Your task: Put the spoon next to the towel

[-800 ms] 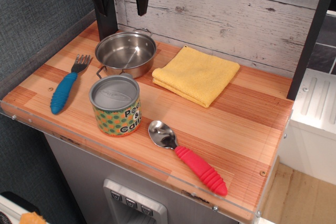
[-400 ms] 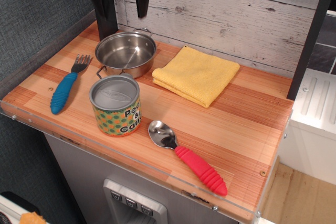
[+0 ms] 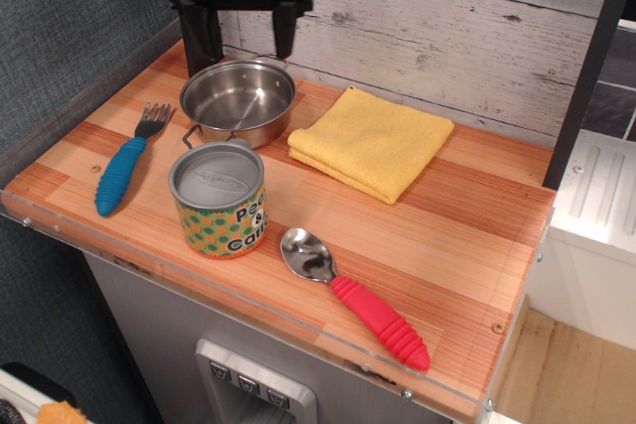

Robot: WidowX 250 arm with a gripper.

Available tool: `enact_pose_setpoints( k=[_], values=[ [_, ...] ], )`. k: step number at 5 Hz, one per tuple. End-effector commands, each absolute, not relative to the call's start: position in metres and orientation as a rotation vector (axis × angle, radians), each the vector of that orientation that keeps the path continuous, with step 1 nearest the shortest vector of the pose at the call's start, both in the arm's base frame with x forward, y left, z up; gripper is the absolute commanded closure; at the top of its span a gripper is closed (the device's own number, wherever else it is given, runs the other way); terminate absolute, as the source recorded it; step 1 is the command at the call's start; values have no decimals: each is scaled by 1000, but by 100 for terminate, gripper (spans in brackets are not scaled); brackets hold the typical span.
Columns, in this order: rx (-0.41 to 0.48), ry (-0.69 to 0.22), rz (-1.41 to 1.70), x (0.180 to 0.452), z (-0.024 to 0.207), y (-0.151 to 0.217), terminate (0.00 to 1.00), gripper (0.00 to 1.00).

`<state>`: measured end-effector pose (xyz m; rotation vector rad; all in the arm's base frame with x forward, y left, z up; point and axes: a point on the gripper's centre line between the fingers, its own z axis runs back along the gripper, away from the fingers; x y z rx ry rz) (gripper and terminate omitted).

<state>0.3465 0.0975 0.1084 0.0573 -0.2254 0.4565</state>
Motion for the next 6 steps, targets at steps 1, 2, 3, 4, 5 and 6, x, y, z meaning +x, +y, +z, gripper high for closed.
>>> enact_pose_setpoints(
  k=[1,2,3,4,5,6],
  values=[
    [95,-266,491,317,136,52,0,0],
    [112,-237,541,294,130,26,0,0],
    [105,-206,570,277,120,9,0,0],
    [88,-190,652,265,106,-12,0,0],
    [57,-175,761,260,93,-21,0,0],
    [-31,-124,894,259,74,-34,0,0]
  ],
)
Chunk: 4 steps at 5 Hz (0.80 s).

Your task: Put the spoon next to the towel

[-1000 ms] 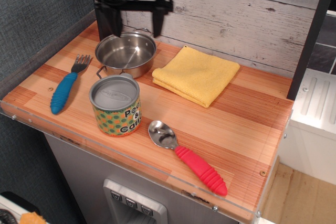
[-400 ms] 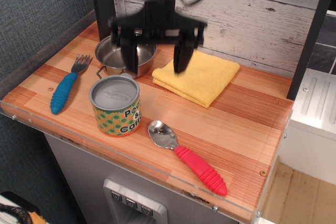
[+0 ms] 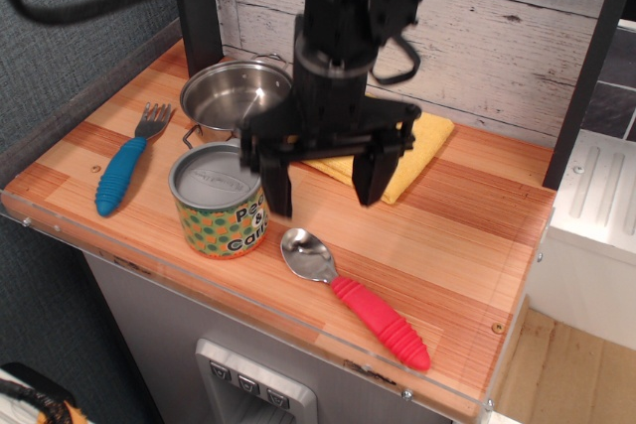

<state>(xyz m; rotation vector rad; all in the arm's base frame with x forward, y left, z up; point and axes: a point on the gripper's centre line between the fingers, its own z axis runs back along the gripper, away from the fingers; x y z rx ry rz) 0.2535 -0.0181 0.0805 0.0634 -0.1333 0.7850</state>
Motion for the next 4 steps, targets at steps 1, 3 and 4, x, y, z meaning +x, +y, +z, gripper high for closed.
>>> enact_pose_setpoints(
  k=[1,3,4],
  values=[
    [-44,-157,931,256,61,-45,0,0],
    [-17,-93,986,258,40,-55,0,0],
    [-31,-81,984,255,30,-59,0,0]
  ],
)
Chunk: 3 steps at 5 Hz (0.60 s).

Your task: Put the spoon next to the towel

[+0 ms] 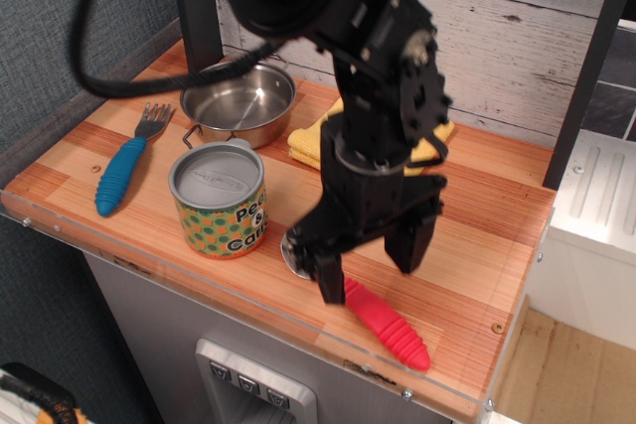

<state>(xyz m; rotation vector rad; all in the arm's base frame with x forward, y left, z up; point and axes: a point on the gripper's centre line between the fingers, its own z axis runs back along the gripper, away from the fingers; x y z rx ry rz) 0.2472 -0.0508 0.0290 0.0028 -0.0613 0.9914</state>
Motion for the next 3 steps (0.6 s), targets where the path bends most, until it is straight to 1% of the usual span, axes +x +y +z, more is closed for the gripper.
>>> enact_pose_setpoints(
  k=[1,2,3],
  values=[
    [-38,-118,977,254,22,-63,0,0],
    [-55,-135,1025,250,17,-60,0,0],
    [-64,-132,1031,251,12,-60,0,0]
  ],
)
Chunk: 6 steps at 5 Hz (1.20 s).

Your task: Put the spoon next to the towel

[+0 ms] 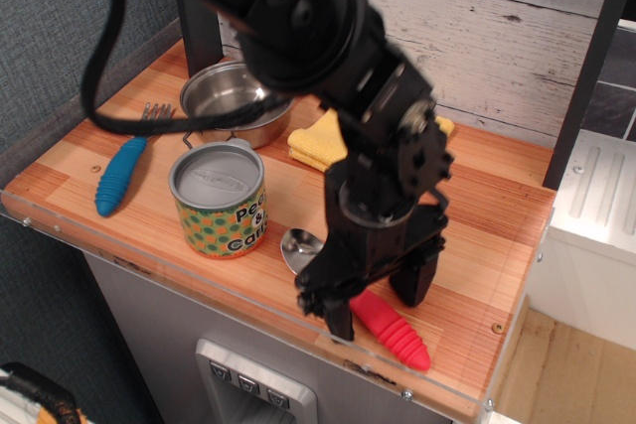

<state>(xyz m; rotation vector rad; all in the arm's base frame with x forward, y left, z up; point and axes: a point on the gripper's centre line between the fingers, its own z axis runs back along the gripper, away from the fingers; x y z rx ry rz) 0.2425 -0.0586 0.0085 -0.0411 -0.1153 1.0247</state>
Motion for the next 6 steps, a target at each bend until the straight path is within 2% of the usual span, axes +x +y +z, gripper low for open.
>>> enact_pose_setpoints(
  k=[1,2,3,4,6],
  values=[
    [-30,-84,955,256,8,-63,0,0],
    [-39,-92,899,258,7,-65,0,100],
    [-52,-149,905,258,11,-64,0,100],
    [-80,-157,951,260,15,-64,0,100],
    [-132,-164,1251,279,36,-62,0,100]
  ],
)
